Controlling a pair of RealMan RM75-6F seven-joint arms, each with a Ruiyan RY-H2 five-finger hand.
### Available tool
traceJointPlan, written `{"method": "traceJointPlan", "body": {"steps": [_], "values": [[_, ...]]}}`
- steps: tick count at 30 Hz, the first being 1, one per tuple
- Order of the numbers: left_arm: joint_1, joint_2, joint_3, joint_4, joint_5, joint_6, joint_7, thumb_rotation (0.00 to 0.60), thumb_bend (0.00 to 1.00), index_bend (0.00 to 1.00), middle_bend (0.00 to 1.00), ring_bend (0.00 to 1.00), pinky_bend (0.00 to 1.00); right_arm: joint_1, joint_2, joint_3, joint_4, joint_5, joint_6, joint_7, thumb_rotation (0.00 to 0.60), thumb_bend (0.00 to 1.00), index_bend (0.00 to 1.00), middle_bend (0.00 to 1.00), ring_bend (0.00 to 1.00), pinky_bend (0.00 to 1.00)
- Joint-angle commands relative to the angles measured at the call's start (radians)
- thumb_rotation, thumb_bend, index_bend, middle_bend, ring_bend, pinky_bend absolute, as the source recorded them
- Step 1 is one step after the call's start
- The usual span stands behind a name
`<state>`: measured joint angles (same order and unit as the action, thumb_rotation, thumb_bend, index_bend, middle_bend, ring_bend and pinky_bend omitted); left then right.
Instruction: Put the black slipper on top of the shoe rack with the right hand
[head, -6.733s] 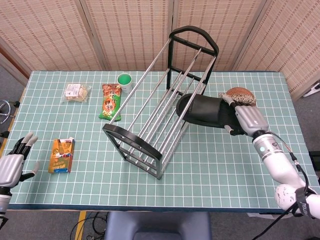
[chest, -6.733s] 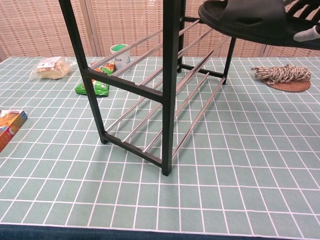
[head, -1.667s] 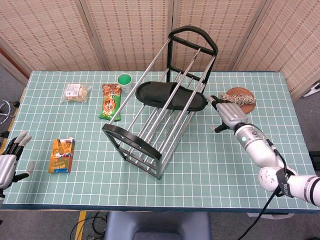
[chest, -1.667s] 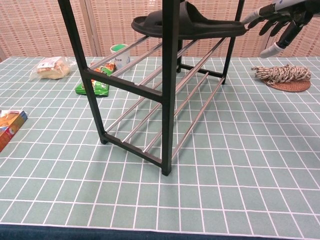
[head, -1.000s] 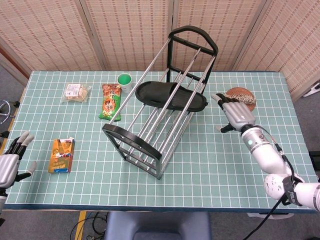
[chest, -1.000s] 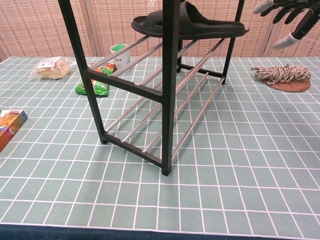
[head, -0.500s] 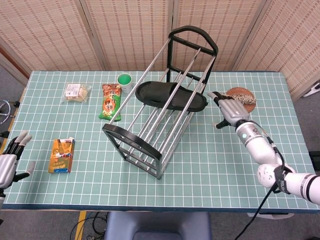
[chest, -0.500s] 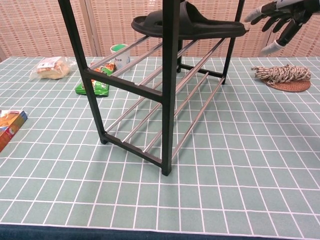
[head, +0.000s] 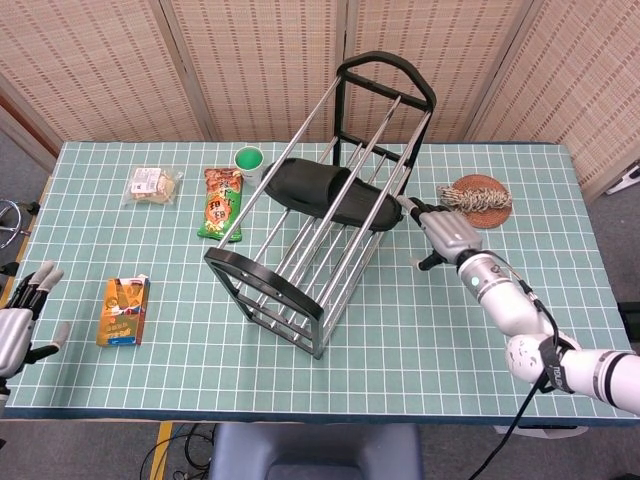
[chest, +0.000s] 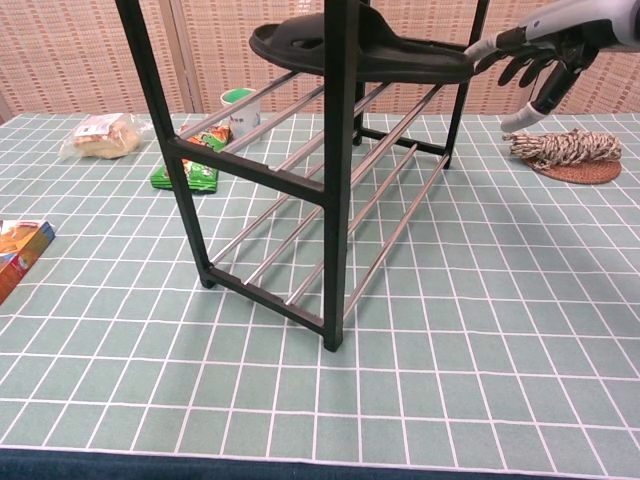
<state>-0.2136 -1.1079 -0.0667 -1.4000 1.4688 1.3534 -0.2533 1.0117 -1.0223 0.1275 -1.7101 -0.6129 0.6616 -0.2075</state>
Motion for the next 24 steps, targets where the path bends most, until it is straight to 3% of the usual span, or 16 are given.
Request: {"method": "traceJointPlan", "body": {"steps": [1,9,12,15,18,22,24], "values": [[-0.003,-0.002,0.0,0.003,-0.002,-0.006,0.002,0.6,0.44,0.01,0.0,0.0,0.33,-0.002,0.026,-0.006,-0.046,-0.005,0.021,-0.012,0.6,0.25,0.0,0.04,0.09,0.1],[-0.008,-0.01,0.0,0.01,-0.007,-0.016,0.012,0.6,0.44,0.01,0.0,0.0,0.33,-0.021,0.079,-0.01,-0.103,-0.016,0.078,-0.023,0.6,0.25,0.0,0.04,0.09,0.1],[-0.008,-0.011,-0.001,0.012,-0.01,-0.017,0.013,0.6,0.44,0.01,0.0,0.0,0.33,-0.052,0.116,-0.028,-0.143,-0.046,0.148,-0.055,0.6,0.25,0.0,0.04,0.09,0.1],[-0.009,-0.013,-0.003,0.013,-0.012,-0.018,0.021,0.6,0.44,0.01,0.0,0.0,0.33,-0.135,0.137,-0.073,-0.205,-0.143,0.336,-0.128,0.6,0.24,0.0,0.05,0.09,0.1],[-0.009,-0.017,-0.005,0.011,-0.015,-0.013,0.039,0.6,0.44,0.02,0.0,0.0,0.33,-0.264,0.101,-0.16,-0.226,-0.294,0.58,-0.249,0.6,0.25,0.0,0.05,0.09,0.09],[-0.006,-0.026,-0.01,0.003,-0.016,0.006,0.086,0.6,0.44,0.02,0.0,0.0,0.33,-0.467,-0.013,-0.274,-0.141,-0.448,0.848,-0.354,0.6,0.24,0.0,0.04,0.09,0.05],[-0.008,-0.03,-0.01,0.001,-0.02,0.0,0.103,0.6,0.44,0.03,0.0,0.0,0.33,-0.542,-0.065,-0.296,-0.076,-0.477,0.914,-0.341,0.6,0.24,0.0,0.03,0.09,0.04]]}}
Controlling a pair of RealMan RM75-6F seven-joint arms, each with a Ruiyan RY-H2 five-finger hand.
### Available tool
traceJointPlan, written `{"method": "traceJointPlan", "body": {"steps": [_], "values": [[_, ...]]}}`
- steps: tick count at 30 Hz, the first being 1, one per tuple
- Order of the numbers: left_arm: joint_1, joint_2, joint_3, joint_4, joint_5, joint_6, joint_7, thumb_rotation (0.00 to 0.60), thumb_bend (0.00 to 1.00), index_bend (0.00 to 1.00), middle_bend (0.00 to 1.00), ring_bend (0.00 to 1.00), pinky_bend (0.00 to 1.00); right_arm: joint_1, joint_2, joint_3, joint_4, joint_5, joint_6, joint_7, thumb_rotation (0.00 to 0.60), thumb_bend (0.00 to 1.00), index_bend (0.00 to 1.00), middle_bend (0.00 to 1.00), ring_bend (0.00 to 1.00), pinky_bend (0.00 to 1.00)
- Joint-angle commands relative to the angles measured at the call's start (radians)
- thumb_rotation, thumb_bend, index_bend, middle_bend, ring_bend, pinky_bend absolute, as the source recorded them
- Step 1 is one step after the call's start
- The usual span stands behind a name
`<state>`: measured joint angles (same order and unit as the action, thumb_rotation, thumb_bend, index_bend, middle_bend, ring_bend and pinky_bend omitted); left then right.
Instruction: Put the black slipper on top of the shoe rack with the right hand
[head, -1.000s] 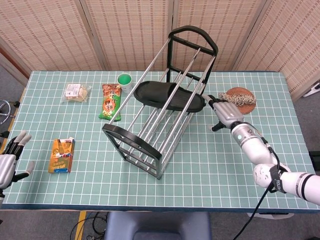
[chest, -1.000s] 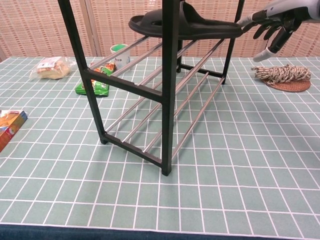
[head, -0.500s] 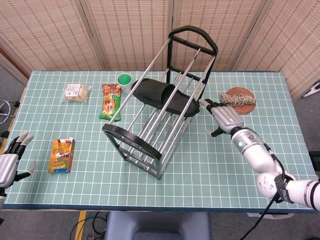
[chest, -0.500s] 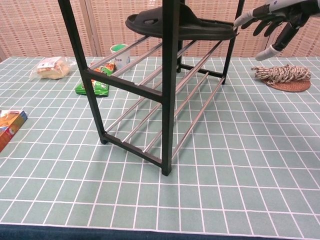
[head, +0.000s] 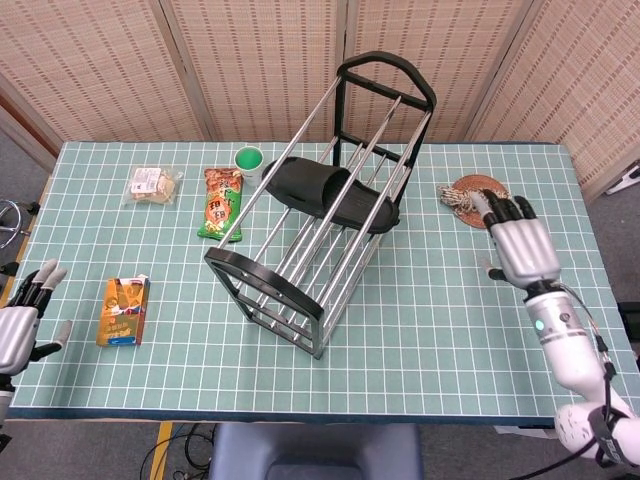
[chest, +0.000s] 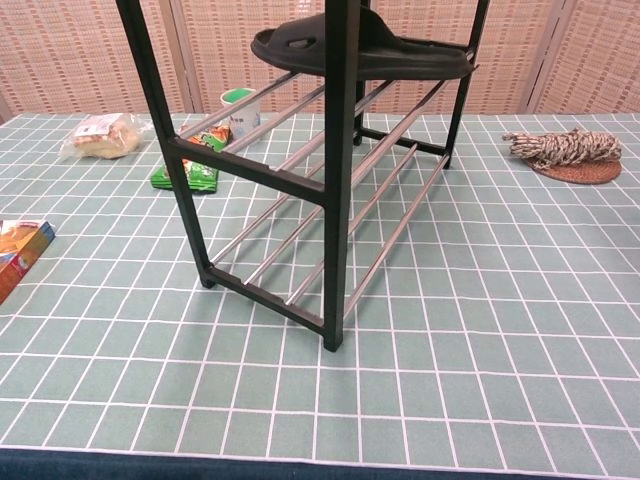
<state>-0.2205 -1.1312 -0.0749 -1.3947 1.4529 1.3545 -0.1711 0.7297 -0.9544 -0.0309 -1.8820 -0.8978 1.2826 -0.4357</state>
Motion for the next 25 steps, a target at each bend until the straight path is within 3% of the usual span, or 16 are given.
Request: {"method": "traceJointPlan", "body": {"steps": [1,5,11,25], "values": [[-0.004,-0.01,-0.001,-0.003,-0.008,-0.006,0.035,0.6,0.44,0.03,0.0,0.0,0.33,-0.304,-0.161,-0.142,0.143,-0.203,0.324,-0.087,0.6,0.24,0.0,0.02,0.09,0.04],[-0.013,-0.027,-0.002,0.005,-0.018,-0.024,0.08,0.6,0.44,0.03,0.0,0.0,0.33,-0.408,-0.226,-0.126,0.286,-0.212,0.37,0.023,0.6,0.24,0.0,0.02,0.09,0.04],[-0.023,-0.051,-0.01,0.023,-0.043,-0.043,0.126,0.6,0.44,0.03,0.0,0.0,0.33,-0.473,-0.247,-0.085,0.384,-0.242,0.358,0.138,0.6,0.25,0.0,0.01,0.09,0.04],[-0.03,-0.072,-0.004,0.033,-0.054,-0.059,0.18,0.6,0.44,0.03,0.0,0.0,0.33,-0.533,-0.22,-0.021,0.345,-0.321,0.323,0.153,0.6,0.25,0.0,0.0,0.09,0.02]]}}
